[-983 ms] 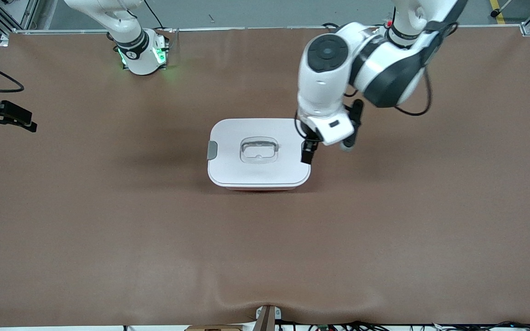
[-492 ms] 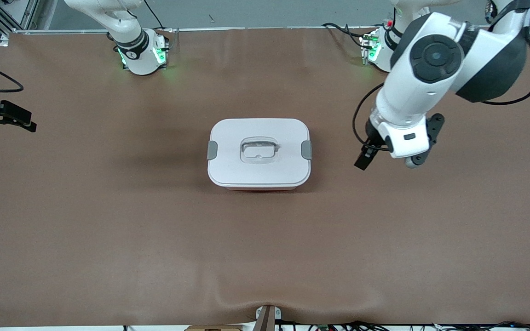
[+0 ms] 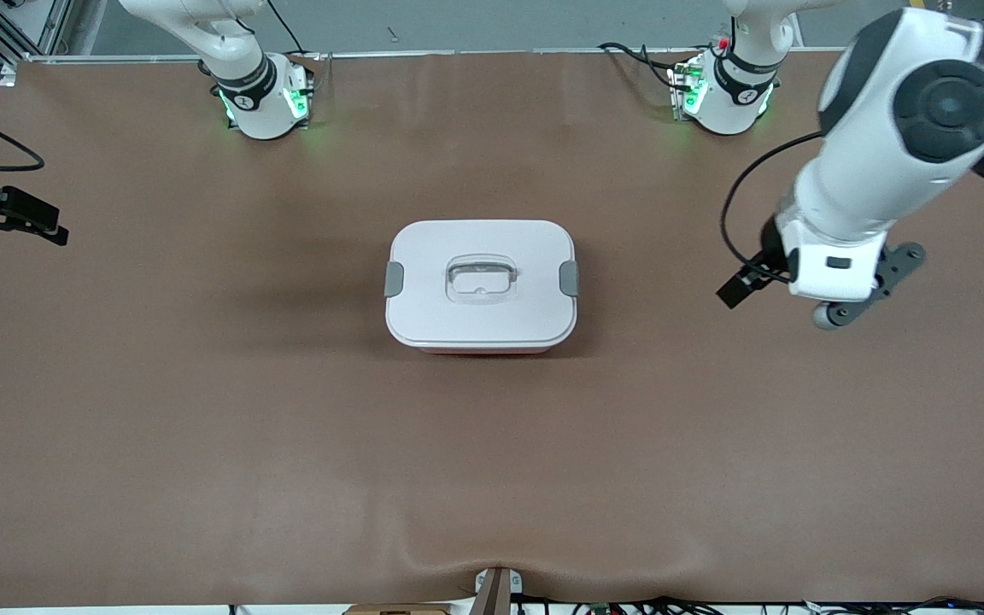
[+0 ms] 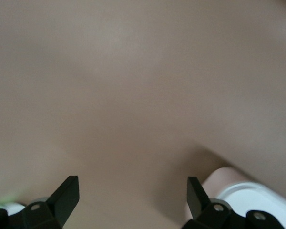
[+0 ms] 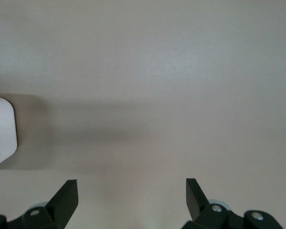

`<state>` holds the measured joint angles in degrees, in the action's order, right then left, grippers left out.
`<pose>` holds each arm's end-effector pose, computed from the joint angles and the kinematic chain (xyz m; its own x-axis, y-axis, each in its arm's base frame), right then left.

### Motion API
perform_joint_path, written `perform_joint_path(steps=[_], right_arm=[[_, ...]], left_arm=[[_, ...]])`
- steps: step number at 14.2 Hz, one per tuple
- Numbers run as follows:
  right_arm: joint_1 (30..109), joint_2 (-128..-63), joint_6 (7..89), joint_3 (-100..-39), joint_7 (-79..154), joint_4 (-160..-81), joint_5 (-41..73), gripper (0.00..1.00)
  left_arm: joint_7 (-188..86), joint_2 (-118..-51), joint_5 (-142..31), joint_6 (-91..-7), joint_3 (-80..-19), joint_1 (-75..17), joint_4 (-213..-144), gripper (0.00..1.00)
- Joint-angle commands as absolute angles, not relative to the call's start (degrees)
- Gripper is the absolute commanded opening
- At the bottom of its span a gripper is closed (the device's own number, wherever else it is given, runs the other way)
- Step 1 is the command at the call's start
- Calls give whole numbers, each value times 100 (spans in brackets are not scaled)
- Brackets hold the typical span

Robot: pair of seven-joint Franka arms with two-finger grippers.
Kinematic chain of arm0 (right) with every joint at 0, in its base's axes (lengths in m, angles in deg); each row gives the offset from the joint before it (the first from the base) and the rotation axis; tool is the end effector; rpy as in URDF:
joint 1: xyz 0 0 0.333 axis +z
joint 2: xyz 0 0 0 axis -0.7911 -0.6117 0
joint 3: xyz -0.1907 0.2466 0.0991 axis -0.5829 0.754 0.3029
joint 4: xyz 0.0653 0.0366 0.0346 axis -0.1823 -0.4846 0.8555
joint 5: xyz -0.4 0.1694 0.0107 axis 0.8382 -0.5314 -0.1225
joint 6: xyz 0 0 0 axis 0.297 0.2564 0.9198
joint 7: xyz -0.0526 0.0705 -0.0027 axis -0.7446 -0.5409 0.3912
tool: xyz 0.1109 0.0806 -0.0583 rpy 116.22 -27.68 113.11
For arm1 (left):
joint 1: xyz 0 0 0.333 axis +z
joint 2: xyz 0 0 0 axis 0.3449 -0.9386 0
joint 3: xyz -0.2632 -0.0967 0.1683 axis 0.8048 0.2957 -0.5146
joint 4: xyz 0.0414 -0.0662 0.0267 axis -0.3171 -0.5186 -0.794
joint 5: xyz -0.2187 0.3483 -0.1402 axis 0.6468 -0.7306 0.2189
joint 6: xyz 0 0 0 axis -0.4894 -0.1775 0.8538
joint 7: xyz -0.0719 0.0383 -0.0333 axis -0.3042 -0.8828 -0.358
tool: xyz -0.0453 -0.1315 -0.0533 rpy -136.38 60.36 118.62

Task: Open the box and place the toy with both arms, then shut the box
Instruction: 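Release the lid handle and raise the left gripper away from the box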

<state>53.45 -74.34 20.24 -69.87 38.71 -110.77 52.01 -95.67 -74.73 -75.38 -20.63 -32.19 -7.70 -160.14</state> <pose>0.5993 -0.0485 0.5817 0.9983 0.0291 -0.0512 0.0286 -0.9995 -0.0111 0.6329 -0.1934 0.5250 0.8805 0.4730 -0.0316 0.4689 -0.8788 -0.0886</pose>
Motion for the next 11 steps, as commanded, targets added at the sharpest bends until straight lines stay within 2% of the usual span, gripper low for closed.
perform_joint_path(steps=[1,4,6,10,11], right_arm=[[5343,-7465,1945,-6992,3819,-10949,5216,100],[5396,-7465,1928,-6983,3380,-10931,5208,100],[5431,-7465,1928,-6983,3379,-10931,5225,100],[5422,-7465,1945,-6983,3449,-10931,5261,100],[5422,-7465,1954,-6983,3449,-10931,5261,100]], left_arm=[[-8024,-7397,-7521,-1714,-3179,-244,-15944,100],[-7591,-6969,-7486,-1634,-3275,-93,-15988,100],[-6837,-6696,-7442,-1460,-3808,-407,-16102,100],[-5912,-5949,-6697,-1537,-6381,-2251,-16812,100],[-5736,-5738,-6495,-1633,-6744,-2455,-17075,100]])
